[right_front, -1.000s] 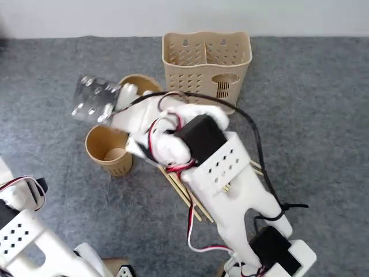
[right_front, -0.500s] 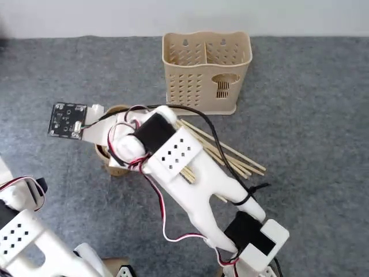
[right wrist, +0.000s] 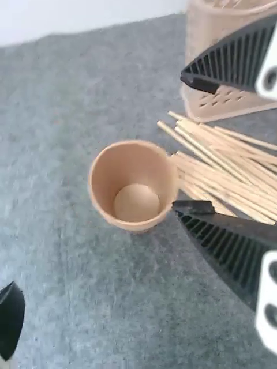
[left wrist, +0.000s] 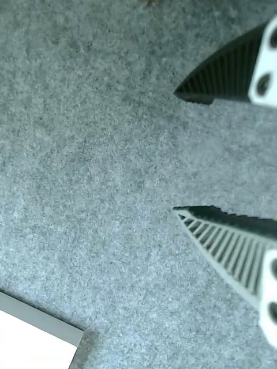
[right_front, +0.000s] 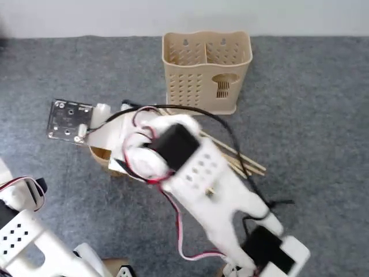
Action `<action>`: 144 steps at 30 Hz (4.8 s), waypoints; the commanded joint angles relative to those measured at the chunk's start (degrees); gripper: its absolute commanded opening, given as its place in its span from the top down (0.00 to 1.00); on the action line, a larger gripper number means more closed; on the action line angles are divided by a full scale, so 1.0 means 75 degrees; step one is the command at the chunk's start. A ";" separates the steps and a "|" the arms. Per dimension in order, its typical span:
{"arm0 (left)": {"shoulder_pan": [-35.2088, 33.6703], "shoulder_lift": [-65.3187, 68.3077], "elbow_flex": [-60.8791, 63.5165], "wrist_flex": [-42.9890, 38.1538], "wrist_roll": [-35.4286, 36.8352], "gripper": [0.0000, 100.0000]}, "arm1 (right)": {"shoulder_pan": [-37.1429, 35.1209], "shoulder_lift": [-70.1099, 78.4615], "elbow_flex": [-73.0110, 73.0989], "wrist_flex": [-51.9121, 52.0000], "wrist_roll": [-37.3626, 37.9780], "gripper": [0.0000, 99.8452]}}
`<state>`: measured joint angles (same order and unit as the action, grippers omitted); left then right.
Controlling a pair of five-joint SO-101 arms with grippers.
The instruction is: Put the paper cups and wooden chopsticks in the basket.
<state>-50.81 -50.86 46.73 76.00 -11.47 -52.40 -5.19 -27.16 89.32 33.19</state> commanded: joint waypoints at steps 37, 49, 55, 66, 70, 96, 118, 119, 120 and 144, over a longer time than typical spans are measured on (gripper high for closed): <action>0.4396 0.5263 -0.4753 0.0527 0.1336 0.72 | 0.6840 -0.5081 0.7162 0.0217 -0.2907 0.69; 0.4396 0.7385 -0.5081 0.0422 0.0797 0.86 | 0.8316 -0.5140 0.7443 0.0299 -0.2977 0.69; 0.4595 0.7361 -0.5433 0.0645 0.0727 0.99 | 0.8504 -0.5199 0.7936 0.0217 -0.2977 0.69; 0.5638 0.5087 -0.7226 0.2110 0.0223 0.99 | 0.8492 -0.5199 0.8486 -0.0076 -0.2977 0.69; 0.6236 0.4536 -0.7930 0.2251 0.0938 0.99 | 0.8492 -0.5199 0.8674 -0.0287 -0.2977 0.69; 0.9377 0.9225 -1.2829 -0.1664 0.3692 0.99 | 0.8070 -0.5199 0.8873 -0.0475 -0.2977 0.69; 0.9963 1.2495 -1.6428 0.0129 0.3645 0.98 | 0.8094 -0.5199 0.8920 -0.0451 -0.2966 0.69; 0.9975 1.2495 -1.6428 0.0141 0.3645 0.97 | 0.8094 -0.5199 0.8920 -0.0440 -0.2966 0.69; 0.9987 1.2495 -1.6428 0.0152 0.3645 0.94 | 0.8094 -0.5199 0.8920 -0.0428 -0.2966 0.69; 0.9916 1.2753 -1.6240 -0.2872 0.3903 0.80 | 0.8070 -0.5199 0.9260 -0.0604 -0.2919 0.69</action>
<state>23.74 44.88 -73.36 59.47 17.36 8.62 -42.55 42.73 85.98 11.47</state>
